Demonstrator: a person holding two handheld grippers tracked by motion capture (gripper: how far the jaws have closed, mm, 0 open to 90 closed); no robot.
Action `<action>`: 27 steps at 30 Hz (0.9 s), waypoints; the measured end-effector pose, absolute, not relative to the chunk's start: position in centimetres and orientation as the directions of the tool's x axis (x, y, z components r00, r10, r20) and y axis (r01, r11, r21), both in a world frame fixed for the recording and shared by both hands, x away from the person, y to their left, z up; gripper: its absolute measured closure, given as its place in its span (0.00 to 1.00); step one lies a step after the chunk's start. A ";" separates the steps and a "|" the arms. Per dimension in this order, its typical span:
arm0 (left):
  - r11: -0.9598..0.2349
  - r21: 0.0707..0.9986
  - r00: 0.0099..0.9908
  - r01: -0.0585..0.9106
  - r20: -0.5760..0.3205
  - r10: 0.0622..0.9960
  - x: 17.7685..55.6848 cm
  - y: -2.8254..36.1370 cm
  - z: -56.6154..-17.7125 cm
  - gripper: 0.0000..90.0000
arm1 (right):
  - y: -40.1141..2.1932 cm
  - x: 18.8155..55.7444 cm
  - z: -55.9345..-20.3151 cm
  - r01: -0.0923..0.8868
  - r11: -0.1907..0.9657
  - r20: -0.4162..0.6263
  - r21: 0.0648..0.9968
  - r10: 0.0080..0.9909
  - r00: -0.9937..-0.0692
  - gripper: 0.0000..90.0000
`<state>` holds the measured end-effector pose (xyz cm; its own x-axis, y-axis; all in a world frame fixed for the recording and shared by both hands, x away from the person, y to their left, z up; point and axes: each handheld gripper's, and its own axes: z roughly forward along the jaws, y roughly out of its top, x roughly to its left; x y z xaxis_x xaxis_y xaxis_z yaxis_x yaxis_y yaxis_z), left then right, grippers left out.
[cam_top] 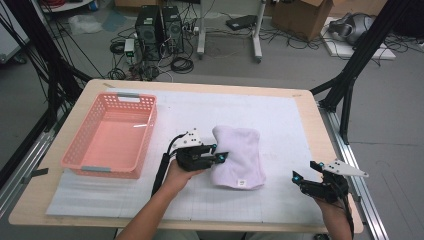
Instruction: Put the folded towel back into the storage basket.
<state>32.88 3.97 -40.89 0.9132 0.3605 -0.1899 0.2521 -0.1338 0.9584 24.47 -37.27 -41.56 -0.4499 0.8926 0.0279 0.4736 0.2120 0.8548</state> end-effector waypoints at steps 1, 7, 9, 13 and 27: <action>-0.130 0.960 0.915 0.247 -0.187 0.357 32.8 4.2 -40.7 0.80 | -37.3 24.5 -41.6 0.471 0.213 0.026 0.856 0.892 -0.451 0.23; -0.114 0.973 0.926 0.202 -0.151 0.345 32.6 5.9 -39.5 0.80 | -37.3 24.5 -41.5 0.467 0.218 0.021 0.857 0.891 -0.454 0.23; -0.102 0.977 0.927 0.186 -0.141 0.347 32.4 6.5 -39.1 0.80 | -37.3 24.5 -41.5 0.466 0.213 0.024 0.859 0.892 -0.452 0.23; -0.091 0.983 0.929 0.160 -0.119 0.351 32.2 7.6 -38.4 0.80 | -37.3 24.5 -41.4 0.466 0.212 0.025 0.859 0.892 -0.452 0.23; -0.060 0.994 0.920 0.093 -0.063 0.388 31.3 12.4 -36.0 0.80 | -37.2 24.6 -41.4 0.461 0.210 0.027 0.862 0.890 -0.455 0.23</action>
